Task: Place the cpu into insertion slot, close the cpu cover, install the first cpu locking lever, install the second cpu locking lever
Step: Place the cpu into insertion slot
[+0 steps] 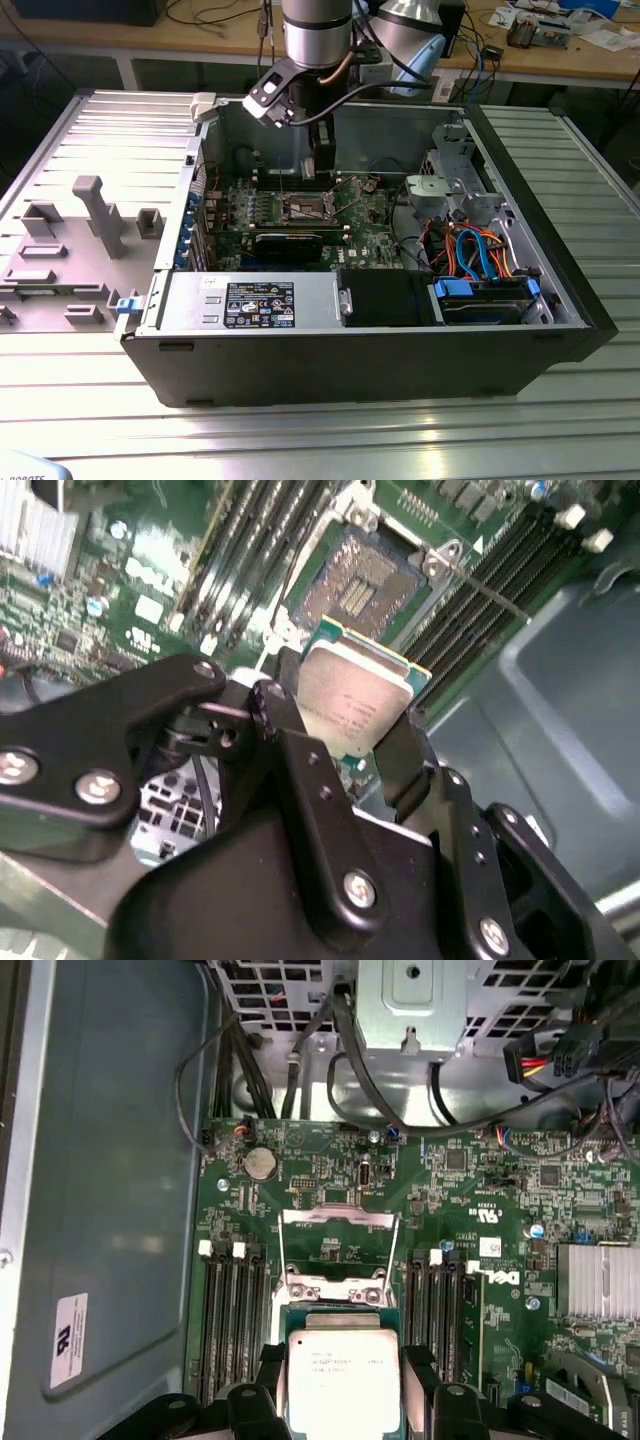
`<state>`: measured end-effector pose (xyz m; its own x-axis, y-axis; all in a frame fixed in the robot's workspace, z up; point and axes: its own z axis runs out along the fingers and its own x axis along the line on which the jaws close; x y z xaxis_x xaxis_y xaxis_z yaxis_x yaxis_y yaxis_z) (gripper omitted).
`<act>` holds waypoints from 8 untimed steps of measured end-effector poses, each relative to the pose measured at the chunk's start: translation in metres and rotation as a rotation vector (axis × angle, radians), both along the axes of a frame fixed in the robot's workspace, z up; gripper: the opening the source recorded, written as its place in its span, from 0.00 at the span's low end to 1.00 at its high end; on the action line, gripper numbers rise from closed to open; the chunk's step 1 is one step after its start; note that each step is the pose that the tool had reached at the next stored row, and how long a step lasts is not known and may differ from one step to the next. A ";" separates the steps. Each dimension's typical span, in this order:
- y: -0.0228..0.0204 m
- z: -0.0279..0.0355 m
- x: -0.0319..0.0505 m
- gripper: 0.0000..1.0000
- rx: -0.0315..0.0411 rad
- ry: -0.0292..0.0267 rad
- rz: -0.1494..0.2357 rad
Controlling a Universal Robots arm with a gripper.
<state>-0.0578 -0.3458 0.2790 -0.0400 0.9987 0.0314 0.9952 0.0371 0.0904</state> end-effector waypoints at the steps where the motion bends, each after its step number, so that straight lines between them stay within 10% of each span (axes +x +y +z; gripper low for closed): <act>1: 0.0001 -0.0020 0.0000 0.54 0.0000 0.0000 -0.011; 8: 0.0012 -0.0191 -0.0078 0.54 0.0000 -0.0002 -0.006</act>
<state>-0.0656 -0.3446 0.2599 -0.0337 0.9989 0.0314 0.9954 0.0307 0.0906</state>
